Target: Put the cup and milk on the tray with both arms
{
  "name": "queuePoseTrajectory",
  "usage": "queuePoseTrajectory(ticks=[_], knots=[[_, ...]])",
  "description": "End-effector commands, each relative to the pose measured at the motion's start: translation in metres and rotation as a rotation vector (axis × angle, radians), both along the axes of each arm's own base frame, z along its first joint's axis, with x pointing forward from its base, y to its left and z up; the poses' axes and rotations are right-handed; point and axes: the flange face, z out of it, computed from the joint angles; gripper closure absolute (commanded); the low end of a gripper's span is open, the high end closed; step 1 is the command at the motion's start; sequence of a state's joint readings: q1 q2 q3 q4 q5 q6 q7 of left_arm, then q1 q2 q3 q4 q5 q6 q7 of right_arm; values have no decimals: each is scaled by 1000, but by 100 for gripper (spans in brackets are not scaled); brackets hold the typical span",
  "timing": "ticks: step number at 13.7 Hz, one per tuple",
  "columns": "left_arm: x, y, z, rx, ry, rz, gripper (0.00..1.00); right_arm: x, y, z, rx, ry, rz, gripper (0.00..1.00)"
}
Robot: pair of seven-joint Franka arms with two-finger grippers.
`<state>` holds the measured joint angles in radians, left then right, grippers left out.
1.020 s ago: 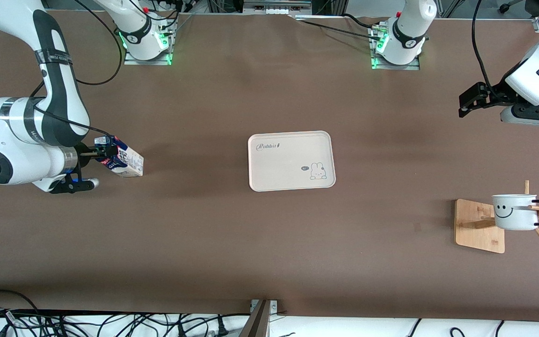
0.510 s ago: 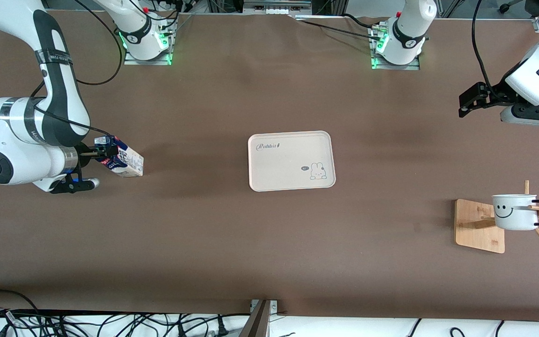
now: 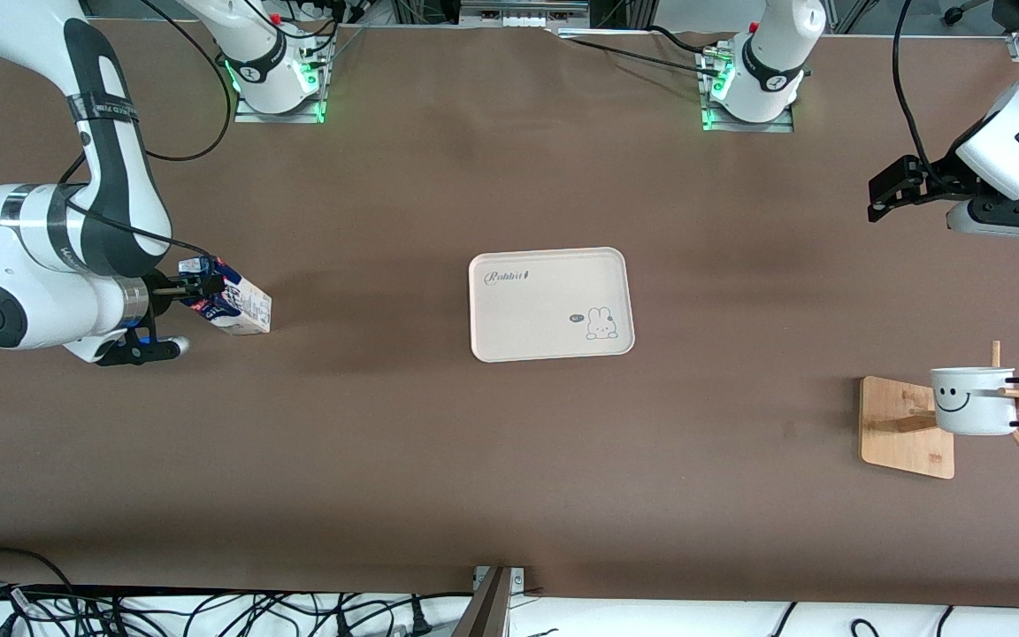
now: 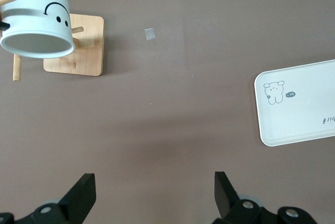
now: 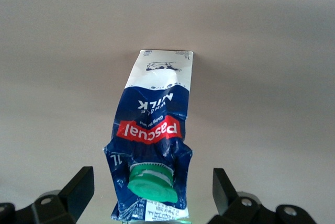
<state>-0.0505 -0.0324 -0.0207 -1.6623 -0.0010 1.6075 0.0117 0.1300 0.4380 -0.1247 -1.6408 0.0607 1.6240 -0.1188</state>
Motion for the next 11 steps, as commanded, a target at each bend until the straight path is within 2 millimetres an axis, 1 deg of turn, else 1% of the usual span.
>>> queuePoseTrajectory(ticks=[1, 8, 9, 10, 11], knots=[[-6, 3, 3, 13, -2, -18, 0, -3, 3, -1, 7, 5, -8, 0], [-6, 3, 4, 13, -3, -18, 0, -4, 5, -3, 7, 12, -5, 0], [-6, 3, 4, 13, -3, -18, 0, -4, 5, -3, 10, 13, 2, 9], [-6, 3, 4, 13, -3, -18, 0, -4, 5, -4, 13, 15, 7, 36], [-6, 3, 4, 13, -3, -18, 0, -4, 5, -4, 13, 16, 5, 66]])
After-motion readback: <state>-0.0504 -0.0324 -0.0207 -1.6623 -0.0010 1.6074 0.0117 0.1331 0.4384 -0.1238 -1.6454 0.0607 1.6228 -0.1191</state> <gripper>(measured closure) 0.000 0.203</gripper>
